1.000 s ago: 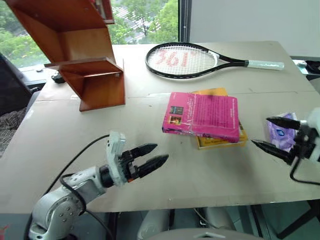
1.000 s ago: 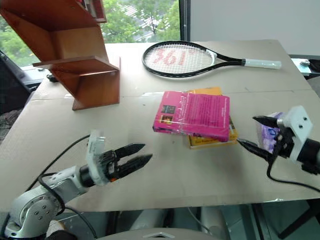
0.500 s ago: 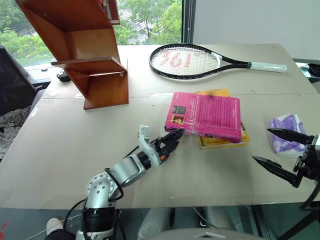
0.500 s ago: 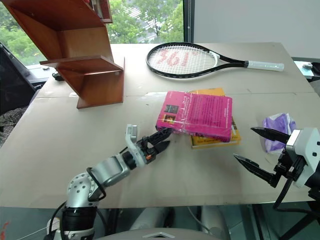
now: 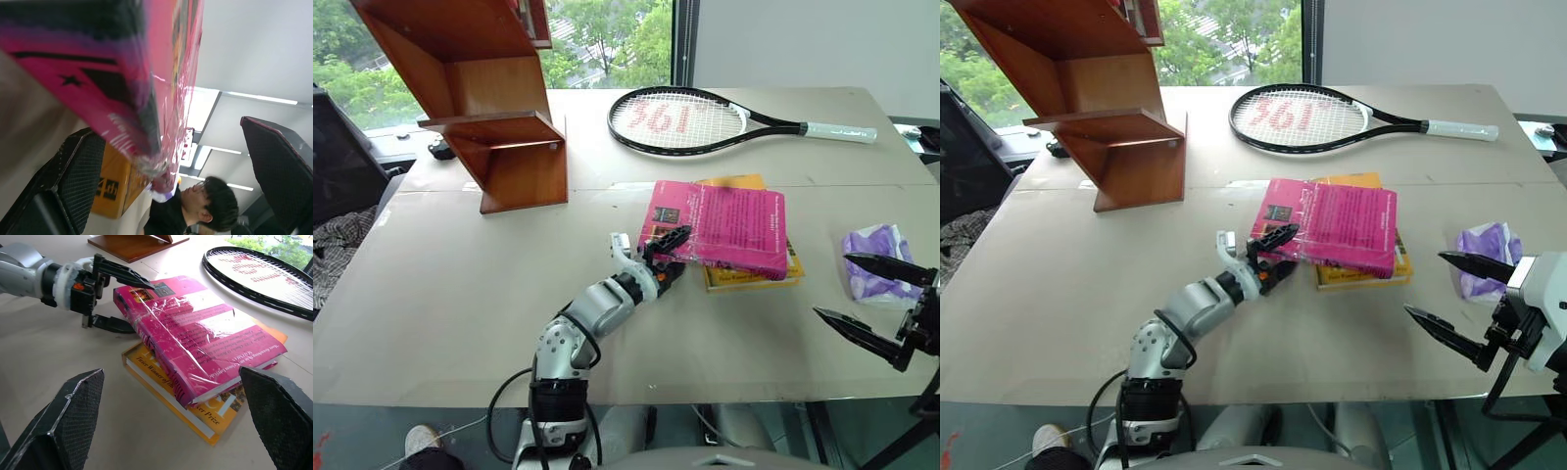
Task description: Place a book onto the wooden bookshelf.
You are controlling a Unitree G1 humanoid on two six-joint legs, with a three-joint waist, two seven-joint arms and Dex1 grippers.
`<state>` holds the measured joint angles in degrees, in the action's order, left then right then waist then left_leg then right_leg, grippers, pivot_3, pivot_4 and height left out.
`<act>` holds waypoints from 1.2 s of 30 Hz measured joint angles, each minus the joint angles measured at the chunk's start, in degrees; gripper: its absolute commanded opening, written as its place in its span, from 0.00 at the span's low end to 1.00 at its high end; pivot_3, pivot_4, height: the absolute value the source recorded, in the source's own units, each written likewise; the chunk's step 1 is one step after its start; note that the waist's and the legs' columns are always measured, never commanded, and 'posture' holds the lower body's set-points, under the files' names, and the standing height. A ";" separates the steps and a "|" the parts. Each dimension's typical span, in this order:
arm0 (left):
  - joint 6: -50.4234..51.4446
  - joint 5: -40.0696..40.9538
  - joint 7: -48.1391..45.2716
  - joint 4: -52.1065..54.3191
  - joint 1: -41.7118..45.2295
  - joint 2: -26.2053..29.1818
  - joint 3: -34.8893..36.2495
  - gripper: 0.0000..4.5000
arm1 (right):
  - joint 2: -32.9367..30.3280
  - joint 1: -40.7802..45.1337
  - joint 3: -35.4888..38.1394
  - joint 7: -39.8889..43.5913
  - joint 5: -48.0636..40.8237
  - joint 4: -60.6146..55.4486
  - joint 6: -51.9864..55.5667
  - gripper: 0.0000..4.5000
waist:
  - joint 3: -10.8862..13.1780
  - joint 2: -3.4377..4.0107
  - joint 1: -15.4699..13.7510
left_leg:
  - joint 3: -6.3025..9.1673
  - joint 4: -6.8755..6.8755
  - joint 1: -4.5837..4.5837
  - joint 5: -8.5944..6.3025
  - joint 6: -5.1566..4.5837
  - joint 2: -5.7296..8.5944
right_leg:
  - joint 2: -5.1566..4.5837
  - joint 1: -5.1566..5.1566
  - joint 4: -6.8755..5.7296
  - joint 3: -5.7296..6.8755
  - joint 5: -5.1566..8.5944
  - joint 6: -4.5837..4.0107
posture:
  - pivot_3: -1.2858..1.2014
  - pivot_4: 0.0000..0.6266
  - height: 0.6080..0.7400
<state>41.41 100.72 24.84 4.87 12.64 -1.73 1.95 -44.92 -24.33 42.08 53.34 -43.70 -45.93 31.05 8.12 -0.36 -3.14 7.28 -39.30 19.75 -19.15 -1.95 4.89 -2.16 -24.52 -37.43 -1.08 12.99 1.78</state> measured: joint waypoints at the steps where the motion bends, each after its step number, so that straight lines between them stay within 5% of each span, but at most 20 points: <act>1: -1.04 -1.08 0.08 -0.69 0.48 -1.43 0.18 1.00 | -0.02 -0.42 0.41 -0.01 -0.39 -0.40 0.01 0.97 | -0.01 -0.02 -0.18 | -0.01 0.00 0.00 0.00 0.00 0.00 | 0.00 0.00 0.01 -0.01 0.00 0.00 | 0.52 0.24 1.00; 9: -5.57 -7.96 -2.45 -6.07 4.42 -2.57 -0.05 1.00 | -0.06 -1.62 1.40 -1.40 -1.24 -1.54 0.00 0.97 | -0.05 -0.03 -0.74 | -0.06 -0.01 -0.03 0.01 0.01 0.00 | 0.02 0.03 -0.02 -0.04 0.00 0.01 | 0.52 0.24 1.00; 20: -7.73 -11.30 -5.00 -2.92 6.71 -3.27 2.71 0.05 | -0.08 -0.52 0.05 -2.72 -1.91 -1.93 -0.05 1.00 | 0.06 -0.21 -0.69 | -0.08 -0.02 -0.02 0.02 0.03 -0.02 | 0.03 0.05 0.04 -0.06 0.01 0.02 | 0.52 0.24 1.00; 31: -1.82 -15.51 -22.21 3.72 15.14 16.90 9.43 0.04 | -0.08 5.30 -6.39 -4.01 -1.18 0.39 -0.58 1.00 | 0.21 -0.43 -0.65 | -0.04 0.00 0.04 0.02 0.04 0.00 | 0.06 -0.05 0.03 0.01 0.00 0.01 | 0.52 0.24 1.00; 36: -1.61 -33.01 -35.01 6.22 25.20 32.99 5.30 0.04 | 0.10 9.45 -9.99 -4.42 0.83 3.20 -2.65 1.00 | 0.28 -0.53 -0.36 | -0.03 0.14 0.03 0.02 0.04 0.01 | 0.07 -0.12 0.10 0.00 0.01 0.00 | 0.52 0.24 1.00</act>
<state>39.80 67.72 -10.17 11.09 37.84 31.26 7.25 -44.83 -14.87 32.09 48.92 -42.87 -42.73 28.40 8.40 -0.89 -3.50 7.25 -39.16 19.78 -19.13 -1.91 4.91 -2.09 -24.64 -37.33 -1.08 12.99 1.78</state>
